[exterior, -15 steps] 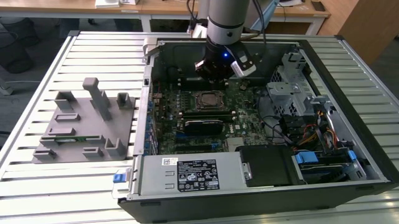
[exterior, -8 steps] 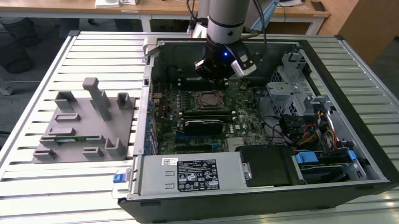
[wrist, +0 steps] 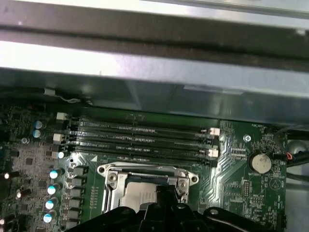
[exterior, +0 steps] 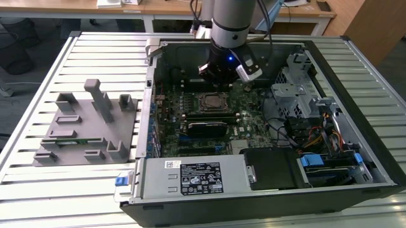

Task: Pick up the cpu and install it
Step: 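Install the second cpu locking lever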

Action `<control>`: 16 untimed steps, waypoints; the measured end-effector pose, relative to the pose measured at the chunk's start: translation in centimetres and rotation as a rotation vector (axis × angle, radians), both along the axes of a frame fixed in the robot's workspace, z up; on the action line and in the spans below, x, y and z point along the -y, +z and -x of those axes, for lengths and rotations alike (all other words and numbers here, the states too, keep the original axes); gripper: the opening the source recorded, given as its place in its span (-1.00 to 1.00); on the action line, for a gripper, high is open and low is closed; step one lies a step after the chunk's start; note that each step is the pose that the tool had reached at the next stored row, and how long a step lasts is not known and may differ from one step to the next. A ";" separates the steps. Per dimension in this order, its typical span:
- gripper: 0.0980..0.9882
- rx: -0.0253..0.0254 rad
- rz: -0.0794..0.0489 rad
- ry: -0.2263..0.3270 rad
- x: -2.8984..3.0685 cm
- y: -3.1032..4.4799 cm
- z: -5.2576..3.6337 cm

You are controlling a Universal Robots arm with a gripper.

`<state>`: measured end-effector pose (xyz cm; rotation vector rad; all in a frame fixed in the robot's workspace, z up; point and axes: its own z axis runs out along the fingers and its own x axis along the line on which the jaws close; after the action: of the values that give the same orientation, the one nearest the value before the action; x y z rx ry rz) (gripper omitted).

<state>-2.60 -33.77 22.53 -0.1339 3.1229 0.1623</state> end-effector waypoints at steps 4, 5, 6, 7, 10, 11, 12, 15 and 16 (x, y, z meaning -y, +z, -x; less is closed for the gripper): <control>-0.98 0.0000 0.000 0.000 0.75 -0.01 0.00; -0.98 0.0000 0.000 0.000 0.94 -0.01 0.00; -0.98 -0.0002 0.000 0.000 1.12 -0.01 -0.01; -0.98 -0.0004 0.000 0.000 1.28 -0.01 -0.01; -0.98 -0.0012 0.000 0.000 1.97 -0.01 -0.03; -0.98 -0.0014 0.000 0.000 2.21 -0.01 -0.04; -0.98 -0.0015 0.000 0.000 2.48 -0.02 -0.05; -0.98 -0.0017 0.000 0.000 3.09 -0.01 -0.05; -0.98 -0.0019 0.000 0.000 3.16 0.01 -0.05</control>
<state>-2.55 -36.93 22.53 -0.1339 3.1248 0.1631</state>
